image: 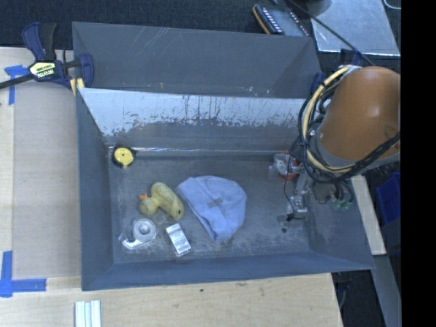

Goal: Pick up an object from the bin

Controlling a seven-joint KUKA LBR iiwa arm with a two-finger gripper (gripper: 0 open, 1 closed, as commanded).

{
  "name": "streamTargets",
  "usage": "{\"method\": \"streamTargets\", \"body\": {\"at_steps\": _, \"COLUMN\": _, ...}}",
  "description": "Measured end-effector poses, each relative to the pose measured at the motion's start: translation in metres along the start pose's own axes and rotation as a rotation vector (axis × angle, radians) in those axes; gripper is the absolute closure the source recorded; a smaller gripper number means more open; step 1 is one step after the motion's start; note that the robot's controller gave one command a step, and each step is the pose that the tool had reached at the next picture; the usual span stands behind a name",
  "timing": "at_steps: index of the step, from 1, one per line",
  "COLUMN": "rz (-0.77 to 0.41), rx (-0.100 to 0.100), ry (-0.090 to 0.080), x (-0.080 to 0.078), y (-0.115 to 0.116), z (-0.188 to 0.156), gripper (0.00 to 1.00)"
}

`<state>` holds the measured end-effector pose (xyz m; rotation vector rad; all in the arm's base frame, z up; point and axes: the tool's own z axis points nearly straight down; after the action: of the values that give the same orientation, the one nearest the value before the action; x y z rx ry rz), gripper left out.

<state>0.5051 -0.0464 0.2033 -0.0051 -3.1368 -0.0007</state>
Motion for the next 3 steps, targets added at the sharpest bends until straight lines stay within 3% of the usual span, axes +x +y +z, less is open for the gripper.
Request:
{"method": "streamTargets", "body": {"at_steps": 1, "rz": -0.002, "rx": 0.001, "ry": -0.008, "x": -0.002, "y": 0.0, "z": -0.004, "gripper": 0.0}}
{"method": "streamTargets", "body": {"at_steps": 2, "rz": -0.012, "rx": 0.0, "ry": -0.008, "x": 0.009, "y": 0.042, "z": 0.083, "gripper": 0.0}}
{"method": "streamTargets", "body": {"at_steps": 3, "rz": 0.004, "rx": 0.001, "ry": -0.009, "x": 0.007, "y": 0.03, "z": 0.134, "gripper": 0.0}}
